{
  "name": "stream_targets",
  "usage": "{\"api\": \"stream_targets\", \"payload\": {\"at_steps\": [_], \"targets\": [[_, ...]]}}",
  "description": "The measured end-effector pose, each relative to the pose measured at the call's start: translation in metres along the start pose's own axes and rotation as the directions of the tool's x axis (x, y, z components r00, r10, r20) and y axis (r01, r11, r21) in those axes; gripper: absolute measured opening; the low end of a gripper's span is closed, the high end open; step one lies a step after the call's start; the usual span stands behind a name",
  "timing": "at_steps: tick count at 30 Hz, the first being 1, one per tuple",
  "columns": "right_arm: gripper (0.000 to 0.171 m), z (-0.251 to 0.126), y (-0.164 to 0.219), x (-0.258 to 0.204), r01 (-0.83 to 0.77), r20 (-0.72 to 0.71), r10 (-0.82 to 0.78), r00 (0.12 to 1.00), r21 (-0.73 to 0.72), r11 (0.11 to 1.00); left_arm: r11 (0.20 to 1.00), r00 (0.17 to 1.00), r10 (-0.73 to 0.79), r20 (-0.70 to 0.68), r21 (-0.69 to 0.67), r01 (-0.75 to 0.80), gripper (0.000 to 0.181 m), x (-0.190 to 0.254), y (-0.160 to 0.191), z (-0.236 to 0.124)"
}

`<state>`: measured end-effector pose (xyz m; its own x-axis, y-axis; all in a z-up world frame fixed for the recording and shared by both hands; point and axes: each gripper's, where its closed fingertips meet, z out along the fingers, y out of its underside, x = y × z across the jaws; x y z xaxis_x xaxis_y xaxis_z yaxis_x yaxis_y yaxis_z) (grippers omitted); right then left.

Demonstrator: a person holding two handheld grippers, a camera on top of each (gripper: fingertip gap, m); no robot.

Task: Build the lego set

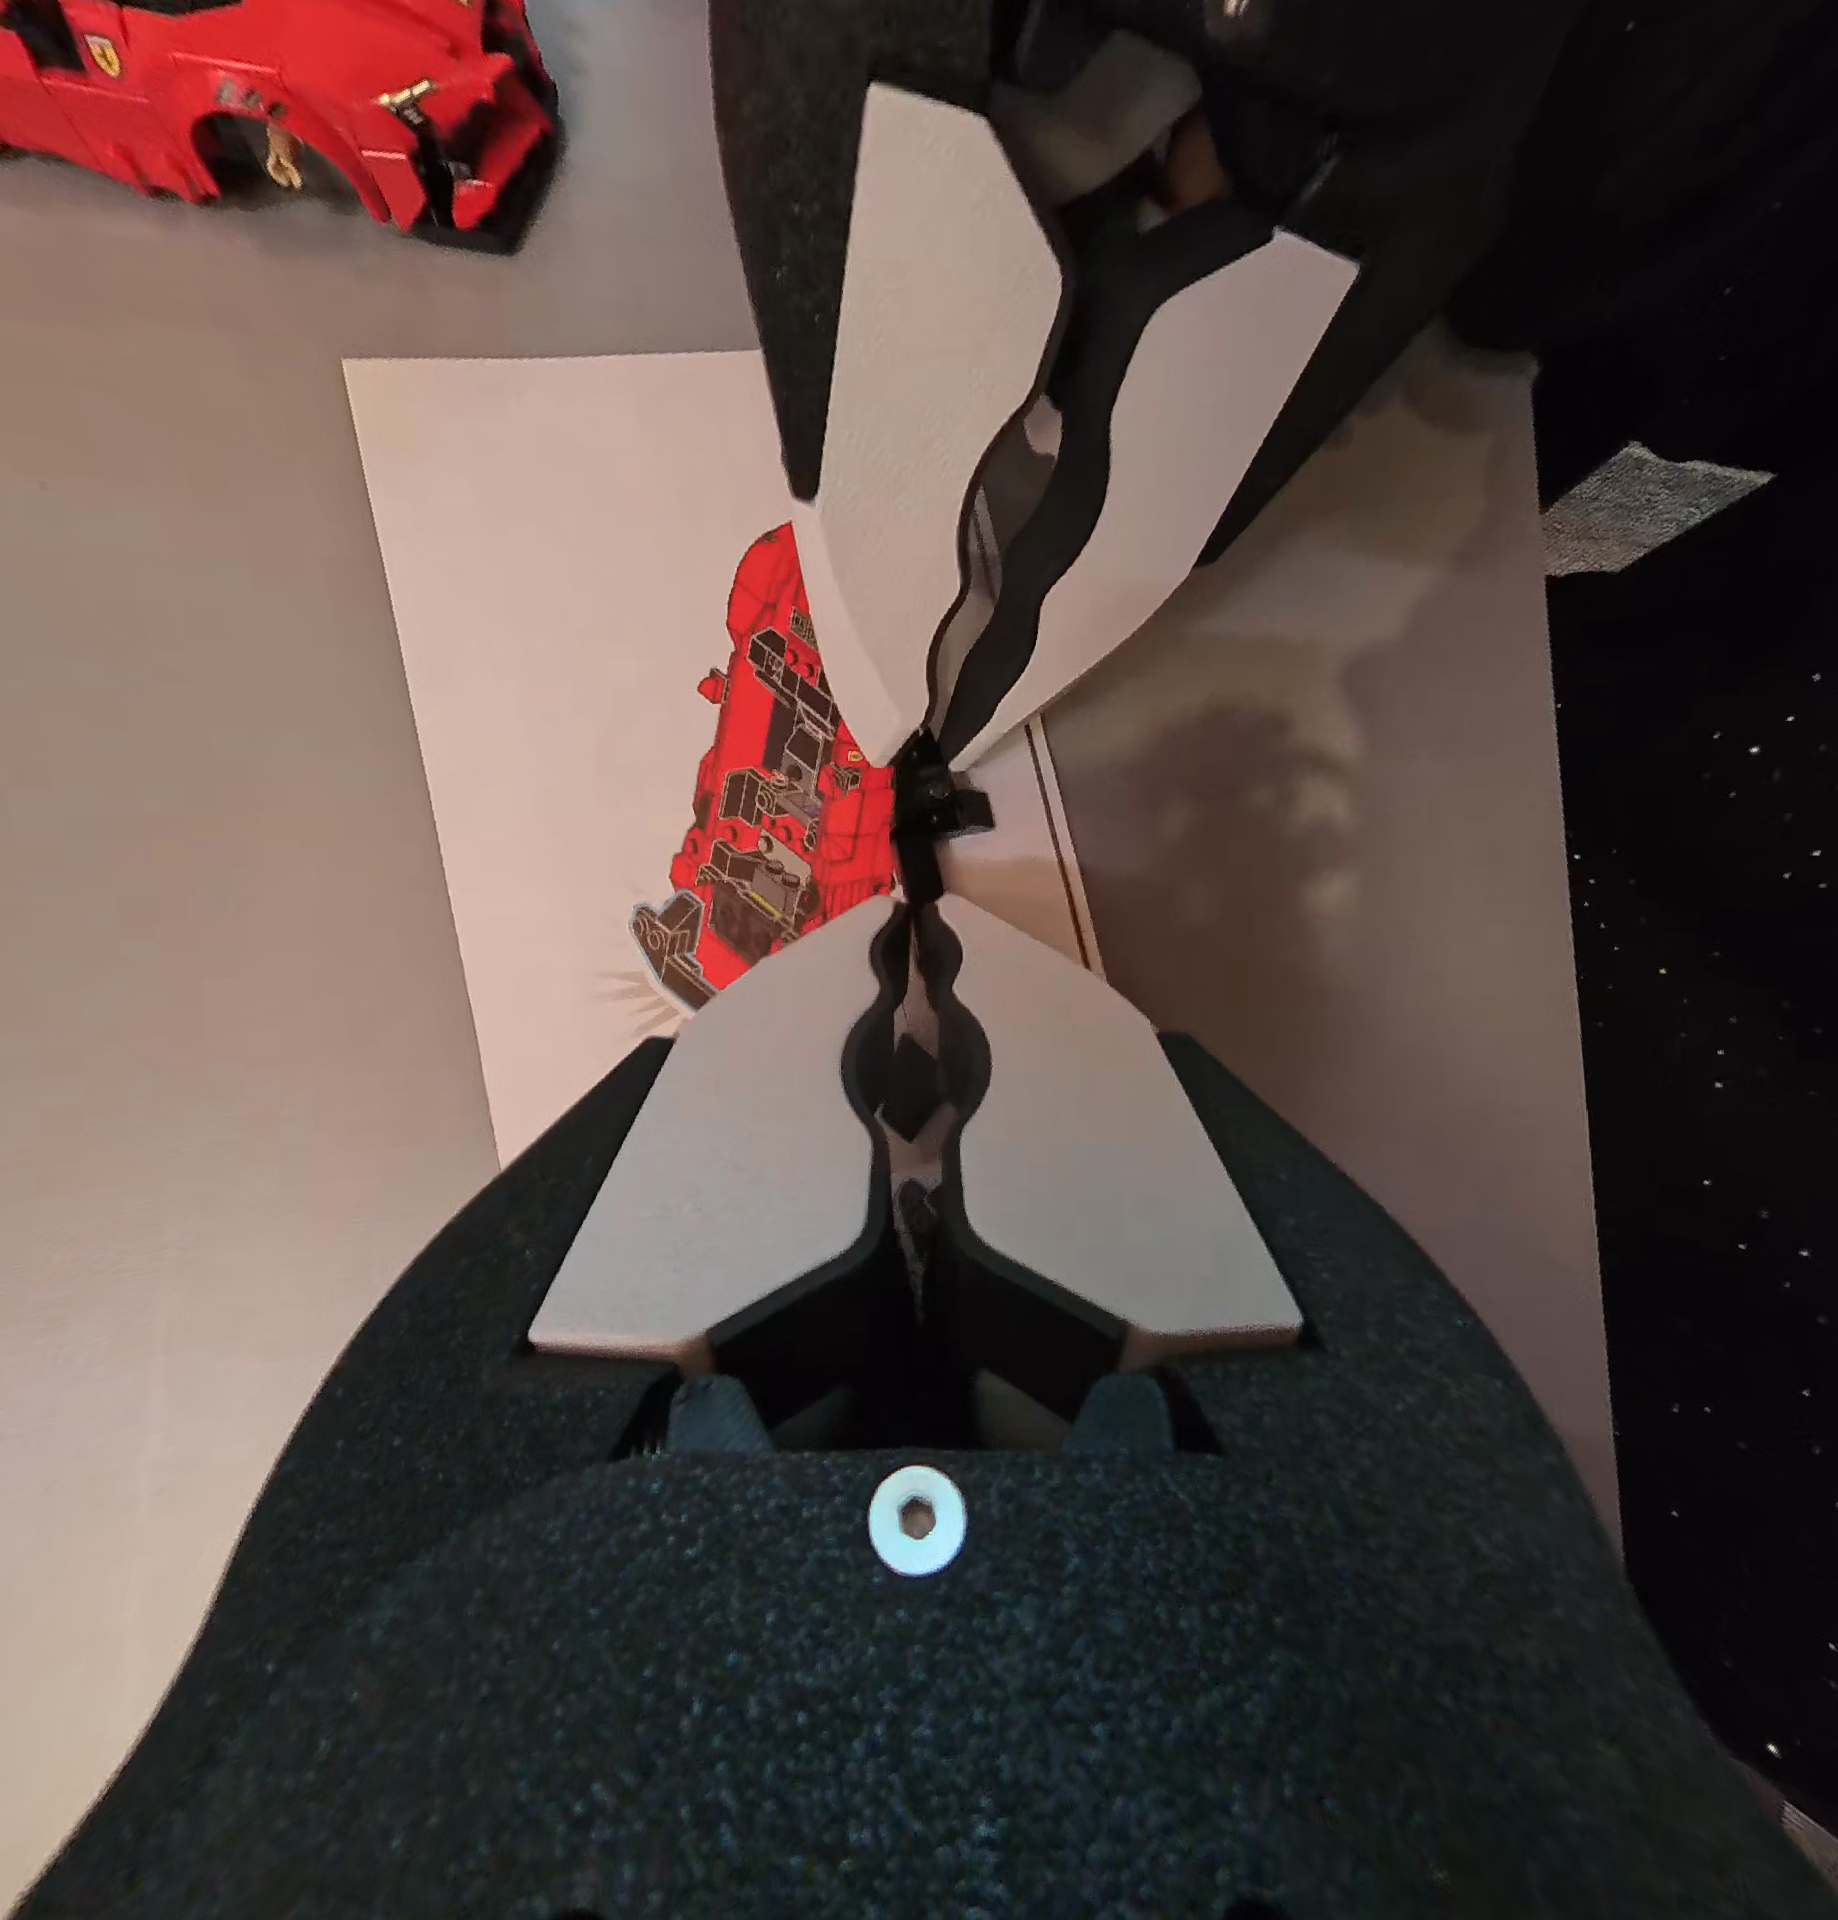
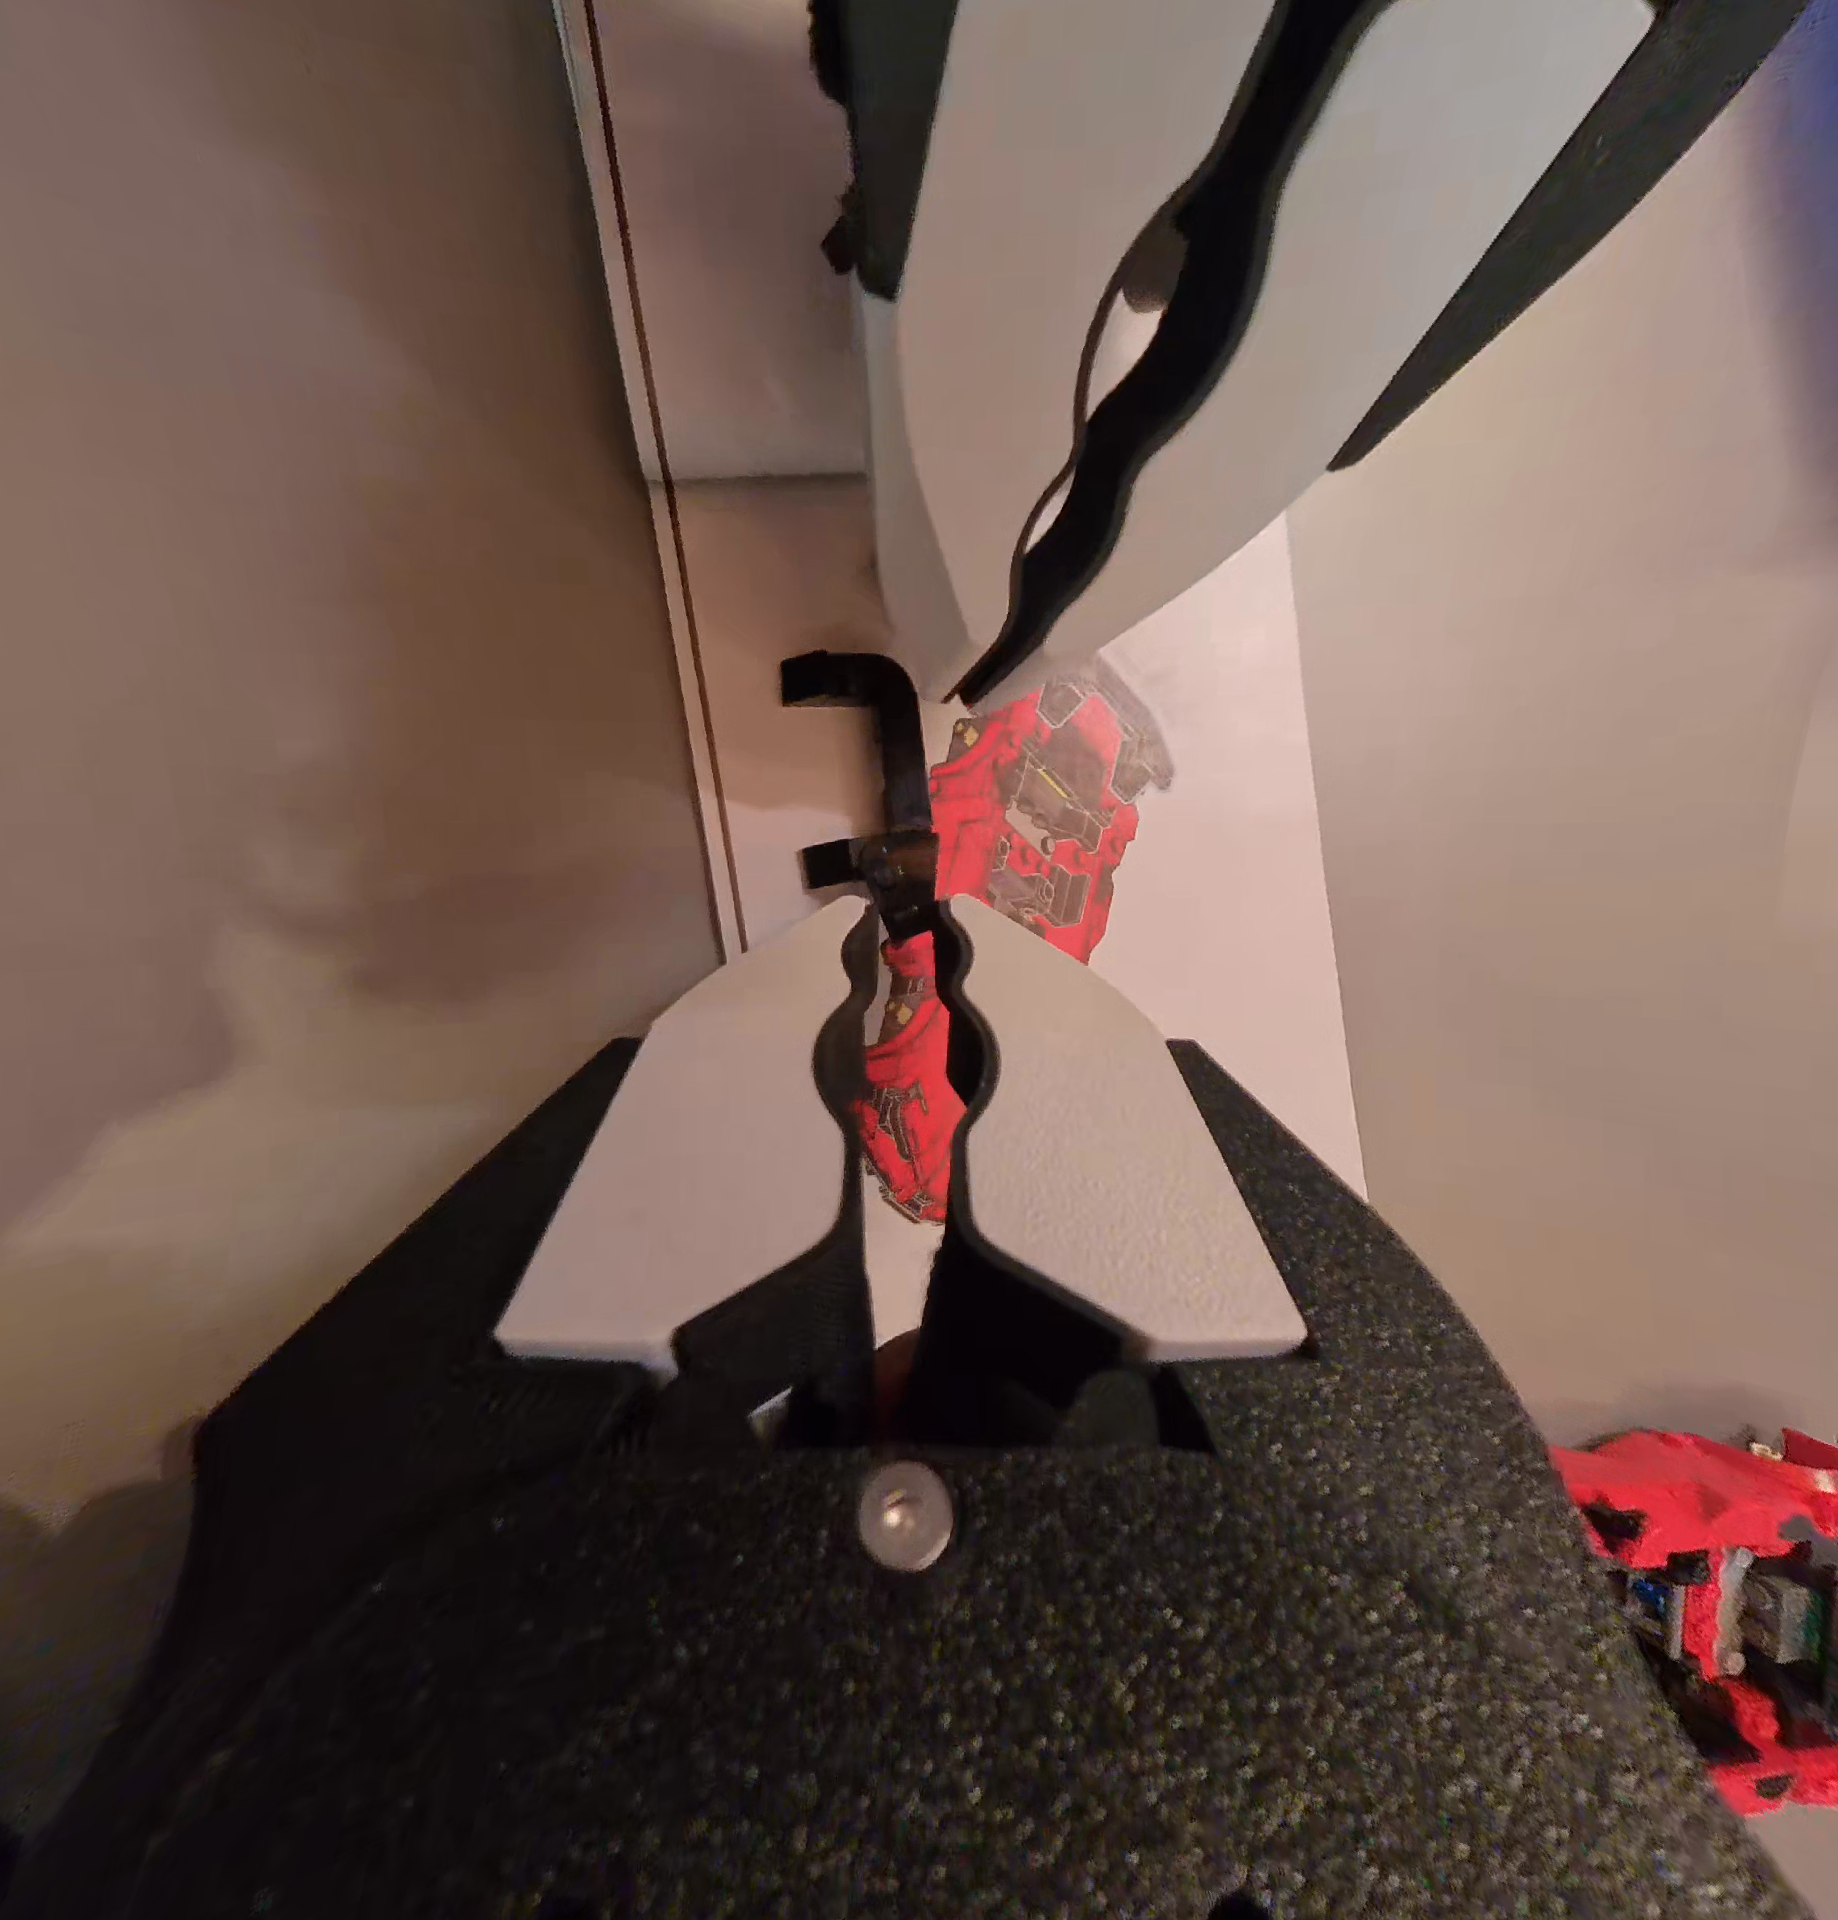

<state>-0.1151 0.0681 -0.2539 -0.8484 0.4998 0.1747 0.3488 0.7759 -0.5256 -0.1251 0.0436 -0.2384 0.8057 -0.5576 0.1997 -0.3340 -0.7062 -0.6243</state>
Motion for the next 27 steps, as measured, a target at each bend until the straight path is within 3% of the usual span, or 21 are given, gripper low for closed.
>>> {"api": "stream_targets", "payload": {"at_steps": [20,27], "targets": [[0.010,0.002,-0.004,-0.003,-0.157,0.062,0.158,0.985,-0.024,0.987,0.997,0.996,0.048,0.079,0.050,-0.052,0.002,0.000,-0.013,0.016],[0.010,0.005,-0.003,-0.005,-0.166,0.068,0.168,0.983,-0.038,0.985,0.998,0.994,0.061,0.091,0.012,-0.062,0.001,0.001,-0.009,0.023]]}}
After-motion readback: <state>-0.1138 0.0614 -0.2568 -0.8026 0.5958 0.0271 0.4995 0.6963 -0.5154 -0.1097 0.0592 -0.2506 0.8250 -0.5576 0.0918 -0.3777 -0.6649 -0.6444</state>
